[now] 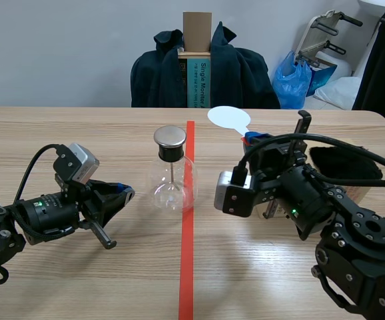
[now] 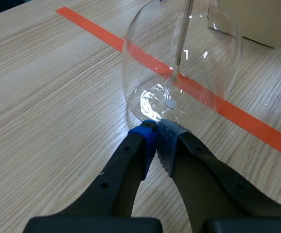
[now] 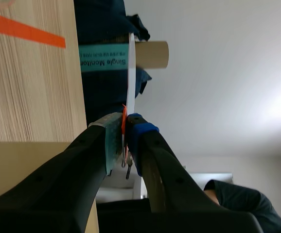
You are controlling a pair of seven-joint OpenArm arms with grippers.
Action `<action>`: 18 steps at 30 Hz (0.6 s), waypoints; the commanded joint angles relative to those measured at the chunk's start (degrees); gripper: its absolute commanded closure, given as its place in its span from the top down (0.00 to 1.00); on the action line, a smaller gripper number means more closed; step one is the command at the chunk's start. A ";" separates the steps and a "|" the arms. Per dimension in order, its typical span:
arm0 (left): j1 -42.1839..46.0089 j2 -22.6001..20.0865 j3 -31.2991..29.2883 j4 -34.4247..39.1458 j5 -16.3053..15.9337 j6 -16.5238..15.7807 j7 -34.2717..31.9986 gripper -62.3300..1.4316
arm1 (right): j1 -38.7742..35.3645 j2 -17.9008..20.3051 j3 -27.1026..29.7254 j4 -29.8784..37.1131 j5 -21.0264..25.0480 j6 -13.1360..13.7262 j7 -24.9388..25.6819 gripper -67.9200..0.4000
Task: Do the electroscope experiment.
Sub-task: 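Move the plate toward and away from the electroscope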
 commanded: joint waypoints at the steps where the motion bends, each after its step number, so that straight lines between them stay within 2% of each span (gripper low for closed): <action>1: -0.46 0.39 -0.66 1.66 -0.61 -0.09 -1.01 0.07 | 0.81 0.13 0.37 0.31 0.20 -0.46 -1.49 0.02; 6: -0.46 0.39 -0.66 1.66 -0.61 -0.09 -1.01 0.07 | 0.81 0.13 0.37 0.31 0.20 -0.46 -1.88 0.02; 18: -0.46 0.39 -0.66 1.66 -0.61 -0.09 -1.01 0.07 | 0.83 0.13 0.37 0.33 -1.14 -0.48 15.69 0.02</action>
